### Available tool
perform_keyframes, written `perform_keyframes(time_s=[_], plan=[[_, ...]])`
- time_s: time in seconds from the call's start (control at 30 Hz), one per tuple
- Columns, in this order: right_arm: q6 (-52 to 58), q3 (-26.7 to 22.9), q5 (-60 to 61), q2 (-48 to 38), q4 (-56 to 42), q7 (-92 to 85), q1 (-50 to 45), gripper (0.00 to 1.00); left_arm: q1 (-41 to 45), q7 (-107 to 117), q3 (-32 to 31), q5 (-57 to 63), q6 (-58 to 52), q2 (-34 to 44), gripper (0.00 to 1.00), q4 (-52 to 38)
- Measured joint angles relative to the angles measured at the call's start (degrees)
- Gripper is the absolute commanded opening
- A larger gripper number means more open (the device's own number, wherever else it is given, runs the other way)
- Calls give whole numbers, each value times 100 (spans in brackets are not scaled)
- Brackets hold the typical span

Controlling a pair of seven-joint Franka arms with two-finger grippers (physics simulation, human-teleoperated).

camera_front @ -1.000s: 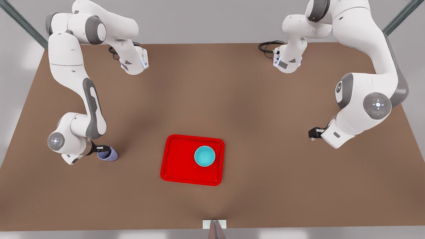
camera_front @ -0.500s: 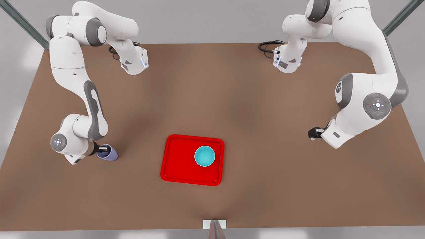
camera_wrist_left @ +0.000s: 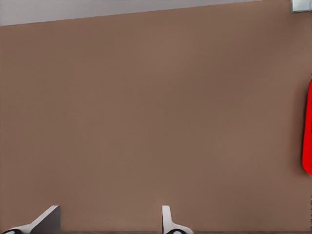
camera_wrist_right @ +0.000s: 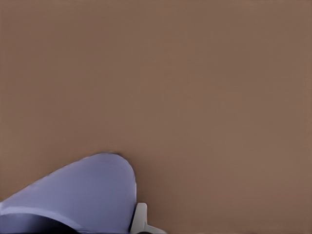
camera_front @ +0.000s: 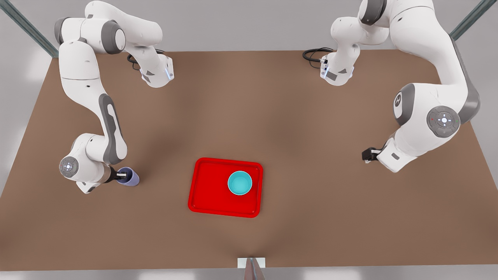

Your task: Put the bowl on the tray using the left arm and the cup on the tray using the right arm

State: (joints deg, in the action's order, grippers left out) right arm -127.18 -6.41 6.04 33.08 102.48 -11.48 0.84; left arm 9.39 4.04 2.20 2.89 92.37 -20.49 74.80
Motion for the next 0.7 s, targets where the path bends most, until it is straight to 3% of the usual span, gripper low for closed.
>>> perform_keyframes(time_s=[0.47,0.7], plan=[[44,114,13,-111,-293,-289,-543,21,2,-8,0,1,-106,27,100,-36],[69,264,366,-101,-573,444,-1219,21,-7,-9,26,12,-106,27,100,-39]])
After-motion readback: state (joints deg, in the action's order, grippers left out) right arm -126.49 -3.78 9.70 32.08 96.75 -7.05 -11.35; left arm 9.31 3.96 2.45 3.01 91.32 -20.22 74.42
